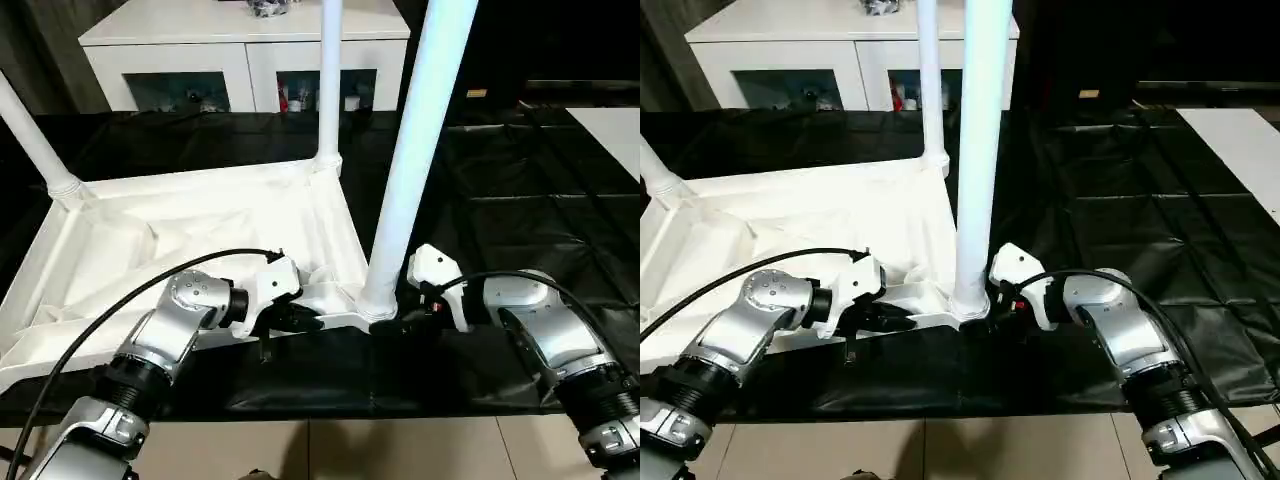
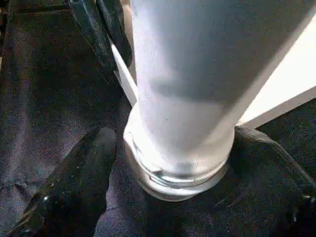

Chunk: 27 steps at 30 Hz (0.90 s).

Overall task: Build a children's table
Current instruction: Rotate leg to tighten

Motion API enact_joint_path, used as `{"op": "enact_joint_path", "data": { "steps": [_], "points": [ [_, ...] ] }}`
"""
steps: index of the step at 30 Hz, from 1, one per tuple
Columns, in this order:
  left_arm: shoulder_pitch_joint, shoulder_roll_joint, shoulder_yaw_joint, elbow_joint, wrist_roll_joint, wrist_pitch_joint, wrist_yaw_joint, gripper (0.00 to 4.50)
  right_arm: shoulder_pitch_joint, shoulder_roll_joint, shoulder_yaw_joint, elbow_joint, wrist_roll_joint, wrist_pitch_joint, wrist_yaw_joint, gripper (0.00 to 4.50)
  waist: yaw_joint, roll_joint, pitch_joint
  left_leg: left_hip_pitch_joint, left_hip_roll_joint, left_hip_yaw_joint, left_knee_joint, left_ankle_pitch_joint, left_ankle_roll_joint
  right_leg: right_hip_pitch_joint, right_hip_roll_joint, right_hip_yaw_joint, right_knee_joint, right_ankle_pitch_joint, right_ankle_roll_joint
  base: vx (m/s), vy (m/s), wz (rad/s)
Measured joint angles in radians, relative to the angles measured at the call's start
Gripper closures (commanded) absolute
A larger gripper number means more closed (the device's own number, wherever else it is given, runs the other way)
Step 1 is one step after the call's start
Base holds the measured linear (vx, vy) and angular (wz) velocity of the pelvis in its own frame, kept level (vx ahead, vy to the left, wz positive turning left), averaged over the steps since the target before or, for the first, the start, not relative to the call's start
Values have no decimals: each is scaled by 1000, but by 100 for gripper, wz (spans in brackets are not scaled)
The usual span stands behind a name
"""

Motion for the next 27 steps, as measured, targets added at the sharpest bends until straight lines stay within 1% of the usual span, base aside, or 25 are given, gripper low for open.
{"op": "enact_joint_path", "data": {
  "steps": [1, 4, 5, 6, 9, 11, 20, 21, 22, 24, 25, 27],
  "points": [
    [0, 0, 0, -1, 0, 2, 0, 450, 0, 0, 0, 0, 2, 0, 0, 104, 0, 0, 0, 0, 0, 0, 0, 0, 0, 0, 0, 0, 0, 0, 0, 0, 0, 0],
    [1, 0, 0, -4, 0, 5, -4, 450, 0, 0, -8, 0, 8, 1, 1, 125, 0, 0, 0, 0, 0, 0, 0, 0, 0, 0, 0, 0, 0, 0, 0, 0, 0, 0],
    [1, 0, 0, -4, 0, 5, -6, 450, 0, 0, -10, 0, 10, 1, 2, 125, 1, 0, 0, 0, 0, 0, 0, 0, 0, 0, 0, 0, 0, 0, 0, 0, 0, 0],
    [1, 0, 0, -4, 0, 5, -6, 450, 0, 0, -11, 0, 12, 1, 2, 151, 1, 0, 0, 0, 0, 0, 0, 0, 0, 0, 0, 0, 0, 0, 0, 0, 0, 0],
    [1, 1, 0, -5, 0, 5, -9, 450, 0, 0, -13, 0, 15, 3, 5, 160, 1, 0, 0, 0, 0, 0, 0, 0, 0, 0, 0, 0, 0, 0, 0, 0, 0, 0],
    [2, 1, 0, -6, 0, 6, -9, 450, 2, 0, -14, 0, 18, 3, 6, 176, 1, 0, 0, 0, 0, 0, 0, 0, 0, 0, 0, 0, 0, 0, 0, 0, 0, 0],
    [2, -3, 0, -8, 0, 9, -7, 450, 2, 13, -20, 8, 18, 4, -7, 183, 0, -1, 0, 0, 0, 0, 1, 1, 1, 0, 0, 0, 1, 0, 0, 0, 0, 0],
    [2, -5, 2, -6, 0, 10, 2, 450, 2, 31, -26, 16, 17, 6, -24, 183, 0, -2, 0, 0, 0, 0, 1, 0, 1, 0, 0, 0, 1, 0, 0, 0, 0, 0],
    [0, -15, 9, 5, 9, 11, 37, 450, 1, 65, -47, 44, 15, 12, -79, 183, -5, -3, -1, 1, 0, 0, 2, 0, 0, 0, 0, 0, 3, 0, 0, 0, 0, 0],
    [-8, -31, 19, 25, 22, 14, 82, 450, 0, 110, -71, 67, 12, 25, -165, 183, -18, -5, 0, 1, 1, 0, 4, 0, 0, 0, 0, 0, 4, 1, -1, 0, 0, 0],
    [-22, -53, 24, 48, 38, 15, 123, 450, -6, 139, -87, 86, 8, 36, -231, 183, -25, -5, 0, 1, 1, 0, 5, 0, 0, 1, 0, 0, 4, 2, -2, 0, 0, 0],
    [-57, -97, 30, 95, 57, 21, 202, 450, -11, 189, -121, 102, 2, 63, -343, 183, -29, -6, 0, 1, 0, 0, 7, 0, 0, 2, 0, 1, 3, 2, -4, 0, 0, 0]
  ]
}}
